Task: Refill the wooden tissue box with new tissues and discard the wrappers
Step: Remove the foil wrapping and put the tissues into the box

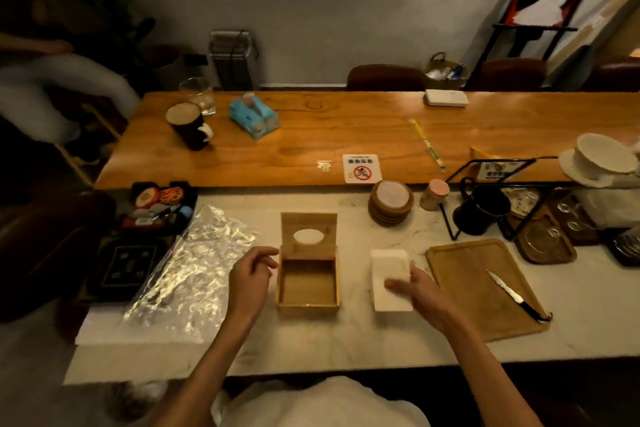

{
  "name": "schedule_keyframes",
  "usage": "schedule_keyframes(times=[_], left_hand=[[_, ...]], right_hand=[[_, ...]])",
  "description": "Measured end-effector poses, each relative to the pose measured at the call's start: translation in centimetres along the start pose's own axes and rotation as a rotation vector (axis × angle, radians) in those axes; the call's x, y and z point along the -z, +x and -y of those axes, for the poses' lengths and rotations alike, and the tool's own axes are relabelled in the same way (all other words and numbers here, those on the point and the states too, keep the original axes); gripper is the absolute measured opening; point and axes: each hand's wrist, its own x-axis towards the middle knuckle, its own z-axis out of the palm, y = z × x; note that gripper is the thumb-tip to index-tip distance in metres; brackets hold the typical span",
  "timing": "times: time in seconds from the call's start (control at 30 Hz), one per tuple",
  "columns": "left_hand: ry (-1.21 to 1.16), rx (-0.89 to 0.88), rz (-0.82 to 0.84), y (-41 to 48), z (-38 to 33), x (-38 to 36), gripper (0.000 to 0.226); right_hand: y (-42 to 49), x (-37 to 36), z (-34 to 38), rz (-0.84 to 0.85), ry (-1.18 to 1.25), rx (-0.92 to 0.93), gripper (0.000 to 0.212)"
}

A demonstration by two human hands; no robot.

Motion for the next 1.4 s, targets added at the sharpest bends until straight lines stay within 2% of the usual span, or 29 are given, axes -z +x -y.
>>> schedule_keyframes(times=[0.03,0.07,0.13,0.17,0.23,0.33,0.4,0.47,0.53,0.57,0.63,0.7,0.83,0.9,1.0,1.1,1.17,1.33,1.4], left_hand=[[0.04,0.053,-0.021,0.3,1.1,0.5,0.038],[0.032,0.135,0.027,0.5,2.2,0.7,0.039],[-0.066,0.293,0.19,0.9,3.7,0.6,0.044],[-0.121,0.332,0.259,0.9,4.2,0.5,0.044],[-0.229,0.364,0.363,0.7,4.6,0.1,0.045],[-0.258,0.318,0.472,0.6,4.7,-0.3,0.047],[-0.198,0.301,0.49,0.6,4.6,-0.5,0.054],[-0.15,0.313,0.481,0.6,4.4,-0.6,0.059],[-0.123,0.316,0.482,0.7,4.0,-0.6,0.061],[-0.111,0.321,0.481,0.8,3.7,-0.6,0.062],[-0.084,0.333,0.475,1.0,3.3,-0.5,0.064],[-0.067,0.357,0.463,1.2,3.3,-0.5,0.065],[-0.067,0.375,0.457,1.2,3.2,-0.5,0.05],[-0.091,0.397,0.458,1.3,3.5,-0.5,0.049],[-0.123,0.432,0.454,1.6,4.1,-0.6,0.04],[-0.134,0.45,0.447,1.9,4.7,-0.8,0.034],[-0.121,0.453,0.444,2.0,5.2,-0.9,0.041],[-0.13,0.507,0.415,2.1,5.5,-1.0,0.067],[-0.141,0.509,0.417,2.2,5.6,-1.0,0.069]], right_hand=[[0.3,0.0,-1.1,0.038,0.327,-0.066,0.05],[0.8,0.0,-2.4,0.057,0.58,-0.139,0.058],[1.7,-0.4,-4.9,0.06,0.832,-0.239,0.086],[2.0,-0.7,-5.7,0.065,0.879,-0.253,0.1],[2.3,-1.2,-6.8,0.062,0.919,-0.257,0.112],[1.9,-1.8,-7.0,0.055,0.932,-0.248,0.108],[1.9,-1.8,-7.0,0.034,0.932,-0.231,0.103],[1.7,-2.0,-5.8,0.038,0.876,-0.19,0.108],[1.2,-2.3,-2.9,0.062,0.716,-0.113,0.104],[0.7,-2.8,-0.7,0.082,0.575,-0.059,0.094],[-0.3,-4.7,3.9,0.151,0.117,0.036,0.073],[-0.2,-7.5,7.5,0.221,-0.413,0.115,0.064],[2.3,-14.0,9.2,0.334,-1.176,0.162,0.068],[3.7,-15.8,8.9,0.379,-1.42,0.11,0.072],[5.1,-17.4,8.8,0.475,-1.6,0.022,0.078],[6.0,-18.3,8.1,0.558,-1.7,0.016,0.076],[6.5,-18.3,7.0,0.552,-1.778,0.015,0.073],[6.6,-19.1,5.3,0.546,-1.688,-0.195,0.06],[6.9,-19.5,5.2,0.561,-1.669,-0.22,0.054]])
